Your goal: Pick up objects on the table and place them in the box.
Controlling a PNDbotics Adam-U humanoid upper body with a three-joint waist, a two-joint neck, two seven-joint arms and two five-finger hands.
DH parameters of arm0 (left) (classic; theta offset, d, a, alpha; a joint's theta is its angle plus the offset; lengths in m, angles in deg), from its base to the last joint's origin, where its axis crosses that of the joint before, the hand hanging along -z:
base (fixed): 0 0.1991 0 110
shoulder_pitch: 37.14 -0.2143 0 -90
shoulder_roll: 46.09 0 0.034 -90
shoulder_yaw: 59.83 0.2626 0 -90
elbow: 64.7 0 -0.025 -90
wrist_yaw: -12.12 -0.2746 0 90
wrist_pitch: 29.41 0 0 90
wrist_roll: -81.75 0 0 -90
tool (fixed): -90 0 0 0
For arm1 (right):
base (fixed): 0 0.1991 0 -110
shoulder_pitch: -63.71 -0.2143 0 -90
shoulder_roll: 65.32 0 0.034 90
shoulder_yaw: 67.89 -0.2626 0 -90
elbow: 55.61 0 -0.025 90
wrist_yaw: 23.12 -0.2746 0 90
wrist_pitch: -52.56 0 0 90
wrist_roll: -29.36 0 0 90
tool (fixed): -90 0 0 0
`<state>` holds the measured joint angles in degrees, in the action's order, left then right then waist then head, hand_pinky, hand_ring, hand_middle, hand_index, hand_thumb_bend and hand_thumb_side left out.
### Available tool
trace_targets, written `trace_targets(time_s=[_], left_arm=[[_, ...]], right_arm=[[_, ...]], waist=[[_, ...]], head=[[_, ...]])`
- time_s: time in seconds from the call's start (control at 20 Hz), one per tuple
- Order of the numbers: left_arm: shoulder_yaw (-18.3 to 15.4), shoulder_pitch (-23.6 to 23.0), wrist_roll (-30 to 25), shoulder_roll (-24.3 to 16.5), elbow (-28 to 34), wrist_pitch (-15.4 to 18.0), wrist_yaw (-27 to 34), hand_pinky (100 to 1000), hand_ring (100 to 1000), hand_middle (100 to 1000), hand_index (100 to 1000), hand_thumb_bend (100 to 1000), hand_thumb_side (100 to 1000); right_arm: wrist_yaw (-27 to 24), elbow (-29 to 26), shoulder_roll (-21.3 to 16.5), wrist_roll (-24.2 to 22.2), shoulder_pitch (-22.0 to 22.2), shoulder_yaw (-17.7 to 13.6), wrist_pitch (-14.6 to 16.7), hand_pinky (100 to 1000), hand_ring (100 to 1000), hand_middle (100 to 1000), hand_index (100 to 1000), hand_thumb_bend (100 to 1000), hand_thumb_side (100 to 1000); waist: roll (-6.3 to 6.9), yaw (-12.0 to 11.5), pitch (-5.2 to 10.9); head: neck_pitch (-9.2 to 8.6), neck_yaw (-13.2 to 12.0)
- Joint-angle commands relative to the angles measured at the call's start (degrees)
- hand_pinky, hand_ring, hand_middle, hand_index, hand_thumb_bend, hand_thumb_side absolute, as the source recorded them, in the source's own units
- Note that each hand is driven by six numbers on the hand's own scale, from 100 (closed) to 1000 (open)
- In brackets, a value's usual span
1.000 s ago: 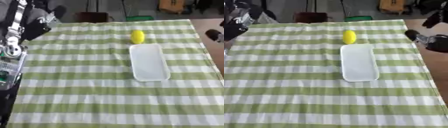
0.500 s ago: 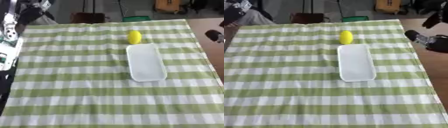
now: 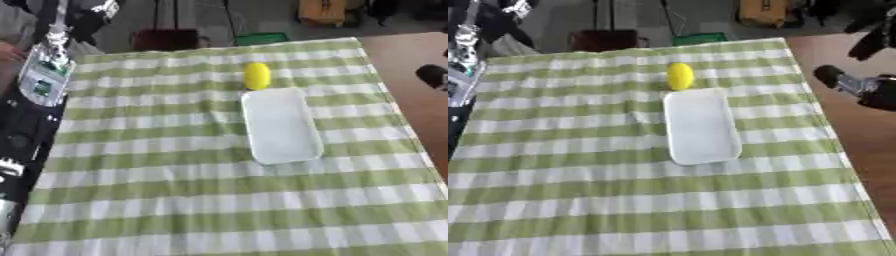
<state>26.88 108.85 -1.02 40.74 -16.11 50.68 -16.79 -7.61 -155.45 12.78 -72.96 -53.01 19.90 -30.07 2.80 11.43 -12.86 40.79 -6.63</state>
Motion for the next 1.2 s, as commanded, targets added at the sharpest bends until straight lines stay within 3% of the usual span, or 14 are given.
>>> trace_targets(time_s=[0.05,0.25,0.4,0.8,1.2], left_arm=[[0.8,3.8,0.1,0.8,-5.4,1.0,-3.5,731,733,855,865,782,783],[1.9,6.8,-0.5,3.1,-8.2,2.5,-8.4,735,737,852,868,800,783],[3.3,7.9,-1.8,5.0,-6.9,4.3,-11.5,737,736,830,868,807,775],[7.7,7.8,-8.0,9.5,-0.9,7.1,-20.3,755,759,828,877,822,773],[8.9,6.8,-9.5,12.1,-0.4,8.6,-25.8,754,757,823,878,829,771]], right_arm=[[-0.5,-1.0,-0.7,-0.5,-1.4,0.1,0.3,535,550,667,850,617,437],[-0.6,-1.0,-0.6,-0.9,-1.9,0.4,0.4,535,549,667,850,617,437],[-0.7,-1.1,-0.4,-1.0,-2.2,0.6,0.4,535,549,667,851,616,437],[-0.8,-1.3,-0.2,-1.3,-2.8,0.8,0.5,535,549,667,851,616,436],[-1.0,-1.4,-0.1,-1.4,-3.1,0.8,0.5,535,549,667,851,613,437]], waist=[[0.02,0.7,0.70],[0.33,2.0,0.23],[0.60,2.8,-0.03],[1.07,3.9,-0.48],[0.95,4.7,-0.82]], head=[[-1.07,-1.4],[-1.75,-2.5],[-1.91,-3.0],[-2.10,-3.2],[-2.46,-3.3]])
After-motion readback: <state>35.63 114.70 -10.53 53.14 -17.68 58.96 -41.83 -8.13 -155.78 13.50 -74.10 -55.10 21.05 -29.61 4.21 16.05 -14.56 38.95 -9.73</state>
